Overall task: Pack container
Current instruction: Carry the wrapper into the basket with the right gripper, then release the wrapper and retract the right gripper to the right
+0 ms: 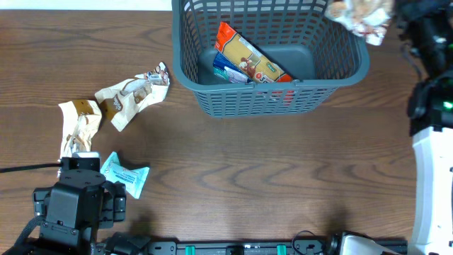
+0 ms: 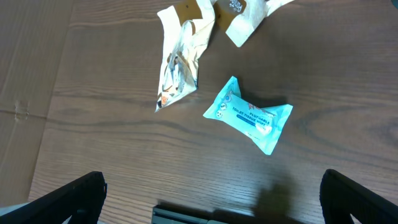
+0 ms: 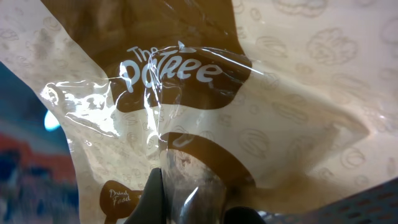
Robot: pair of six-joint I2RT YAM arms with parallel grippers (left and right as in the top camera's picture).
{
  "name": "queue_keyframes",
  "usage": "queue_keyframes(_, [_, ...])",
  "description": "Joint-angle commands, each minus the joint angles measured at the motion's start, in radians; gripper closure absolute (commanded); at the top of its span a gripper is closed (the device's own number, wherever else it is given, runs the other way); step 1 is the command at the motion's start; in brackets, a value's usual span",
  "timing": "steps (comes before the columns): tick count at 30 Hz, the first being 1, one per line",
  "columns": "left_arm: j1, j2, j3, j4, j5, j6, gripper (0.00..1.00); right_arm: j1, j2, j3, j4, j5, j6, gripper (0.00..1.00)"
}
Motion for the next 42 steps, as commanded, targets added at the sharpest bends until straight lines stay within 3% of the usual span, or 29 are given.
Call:
queue_keyframes(1, [0.004, -0.002, 0.017, -0.003, 0.006, -0.002, 0.01, 0.059, 0.02, 0.018, -0.029, 0.03, -0.172, 0.99])
queue_keyframes(11, [0.004, -0.002, 0.017, -0.002, 0.006, -0.002, 0.01, 0.171, 0.109, 0.018, -0.198, 0.029, -0.415, 0.99])
queue_keyframes(17, [0.004, -0.002, 0.017, -0.002, 0.006, -0.002, 0.01, 0.227, 0.177, 0.018, -0.196, 0.057, -0.472, 0.99])
queue_keyframes(29, [0.004, -0.002, 0.017, -0.002, 0.006, -0.002, 0.01, 0.238, 0.257, 0.018, -0.367, 0.15, -0.583, 0.99])
queue_keyframes(42, [0.004, -0.002, 0.017, -0.002, 0.006, -0.002, 0.02, 0.239, 0.279, 0.018, -0.458, 0.22, -0.609, 0.99])
